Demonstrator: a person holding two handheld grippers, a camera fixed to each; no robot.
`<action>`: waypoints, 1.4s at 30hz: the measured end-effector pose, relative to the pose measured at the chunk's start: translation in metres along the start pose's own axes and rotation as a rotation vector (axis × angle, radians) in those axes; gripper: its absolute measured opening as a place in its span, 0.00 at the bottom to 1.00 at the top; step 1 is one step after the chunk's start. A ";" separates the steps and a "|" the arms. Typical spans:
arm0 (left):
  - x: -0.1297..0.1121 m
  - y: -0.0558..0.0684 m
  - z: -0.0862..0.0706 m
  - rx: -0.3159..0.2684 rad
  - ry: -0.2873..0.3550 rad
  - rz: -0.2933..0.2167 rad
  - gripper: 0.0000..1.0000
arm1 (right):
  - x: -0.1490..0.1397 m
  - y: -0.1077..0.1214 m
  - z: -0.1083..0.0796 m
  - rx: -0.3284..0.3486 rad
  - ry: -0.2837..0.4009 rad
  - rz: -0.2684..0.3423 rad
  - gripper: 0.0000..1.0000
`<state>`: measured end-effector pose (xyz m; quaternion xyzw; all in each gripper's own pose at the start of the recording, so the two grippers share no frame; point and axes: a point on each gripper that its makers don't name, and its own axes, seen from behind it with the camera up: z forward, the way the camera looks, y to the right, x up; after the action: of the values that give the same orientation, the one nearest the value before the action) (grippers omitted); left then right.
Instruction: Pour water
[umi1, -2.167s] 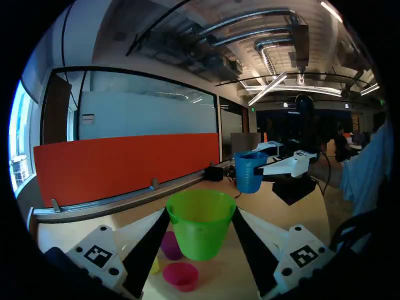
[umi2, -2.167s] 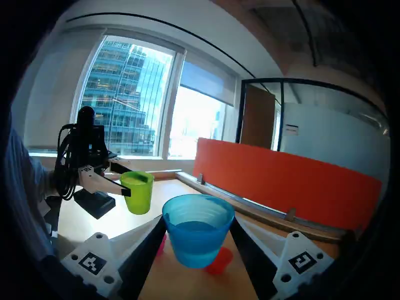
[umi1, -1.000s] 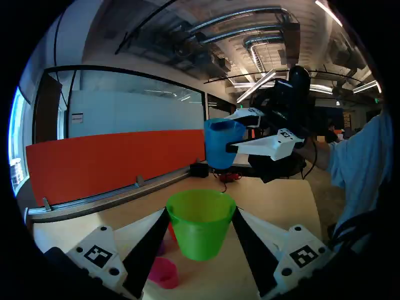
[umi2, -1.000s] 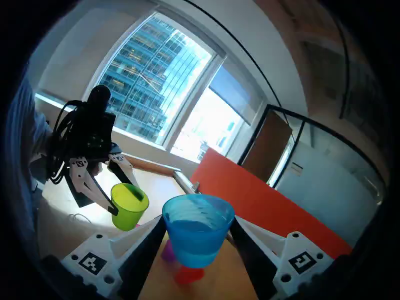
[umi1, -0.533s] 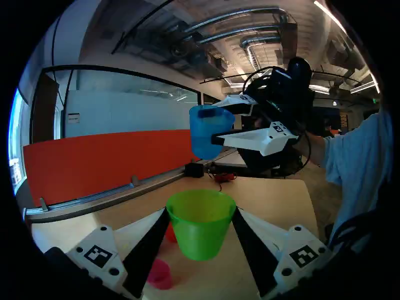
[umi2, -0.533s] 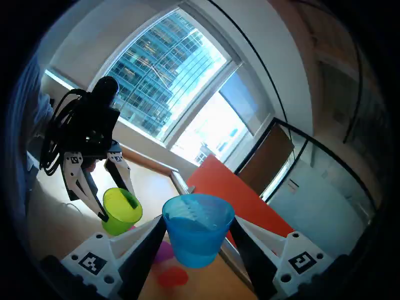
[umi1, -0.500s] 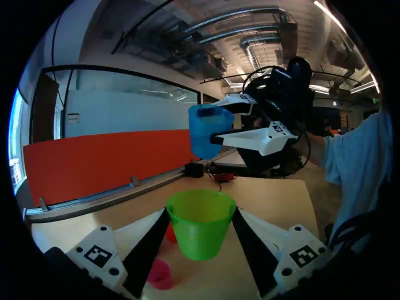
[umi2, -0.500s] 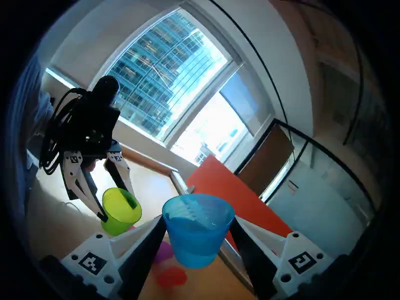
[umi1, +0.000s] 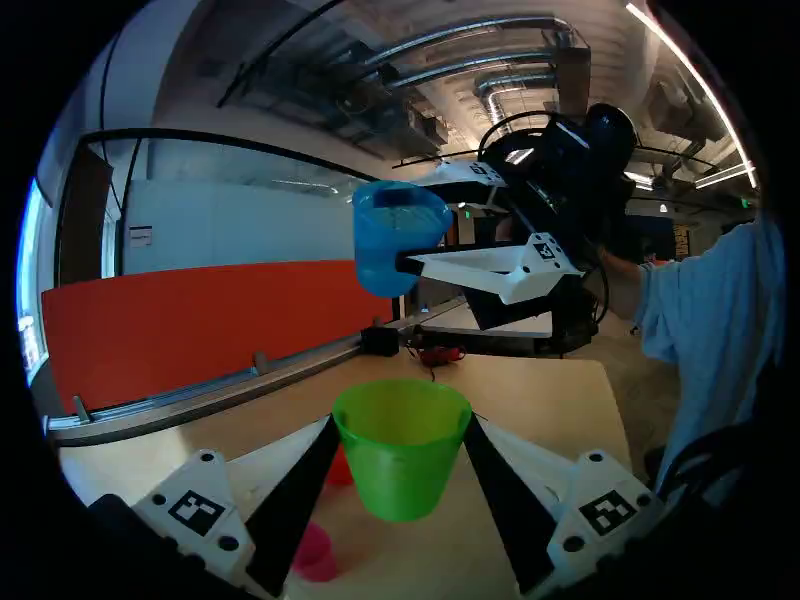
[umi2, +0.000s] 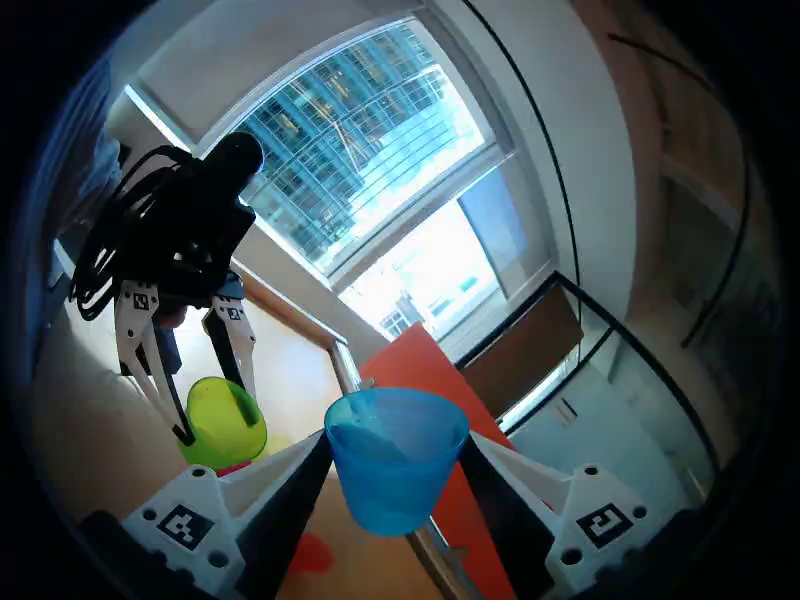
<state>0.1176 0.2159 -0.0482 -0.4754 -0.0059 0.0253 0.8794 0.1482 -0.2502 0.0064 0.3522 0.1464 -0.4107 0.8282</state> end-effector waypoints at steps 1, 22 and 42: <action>0.000 0.000 0.000 -0.001 0.001 -0.001 0.87 | 0.001 0.001 0.001 -0.001 0.000 -0.012 0.90; -0.002 0.007 0.004 -0.030 0.006 -0.002 0.87 | 0.013 0.012 0.014 -0.008 -0.004 -0.193 0.90; -0.001 0.010 0.008 -0.049 0.011 -0.008 0.87 | 0.017 0.023 0.020 -0.031 -0.006 -0.314 0.90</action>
<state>0.1158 0.2276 -0.0523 -0.4969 -0.0035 0.0187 0.8676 0.1754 -0.2647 0.0226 0.3108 0.2036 -0.5336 0.7598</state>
